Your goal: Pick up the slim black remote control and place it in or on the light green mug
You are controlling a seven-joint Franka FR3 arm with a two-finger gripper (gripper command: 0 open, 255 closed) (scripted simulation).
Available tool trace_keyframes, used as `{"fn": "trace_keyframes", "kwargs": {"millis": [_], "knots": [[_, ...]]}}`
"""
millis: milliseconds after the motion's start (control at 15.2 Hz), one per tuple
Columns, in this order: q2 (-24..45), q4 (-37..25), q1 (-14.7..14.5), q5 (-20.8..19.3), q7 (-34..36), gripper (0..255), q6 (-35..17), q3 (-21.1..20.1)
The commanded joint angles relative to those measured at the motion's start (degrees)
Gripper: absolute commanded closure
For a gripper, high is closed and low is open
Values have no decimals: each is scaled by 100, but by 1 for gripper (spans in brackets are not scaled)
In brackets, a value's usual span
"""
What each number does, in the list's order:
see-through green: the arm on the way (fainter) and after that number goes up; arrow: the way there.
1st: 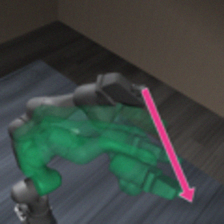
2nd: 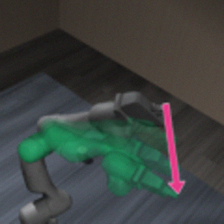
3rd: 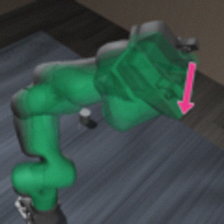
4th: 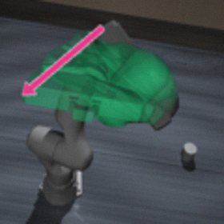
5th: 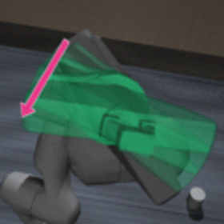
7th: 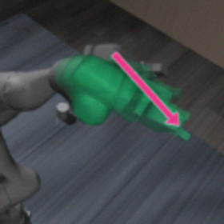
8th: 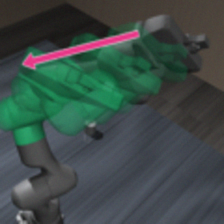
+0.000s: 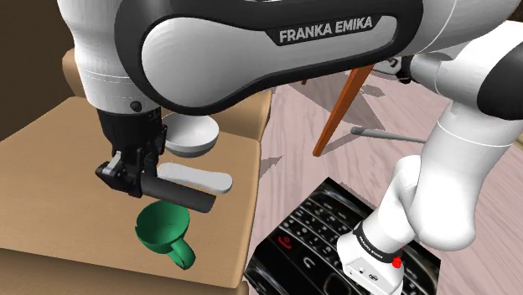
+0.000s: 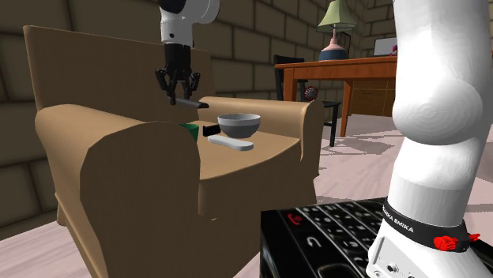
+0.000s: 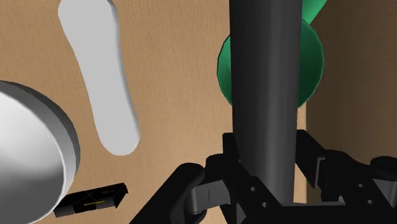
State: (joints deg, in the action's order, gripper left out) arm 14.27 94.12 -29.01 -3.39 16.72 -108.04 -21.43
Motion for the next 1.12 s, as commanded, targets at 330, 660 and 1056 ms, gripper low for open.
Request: {"fn": "trace_keyframes", "kwargs": {"millis": [330, 660, 1056], "knots": [[-323, 745, -189, 78, 373, 255, -445, -161], [-221, 1008, -197, 29, 397, 255, -801, -149], [-148, 1146, -205, -5, 416, 255, -1006, -139]]}}
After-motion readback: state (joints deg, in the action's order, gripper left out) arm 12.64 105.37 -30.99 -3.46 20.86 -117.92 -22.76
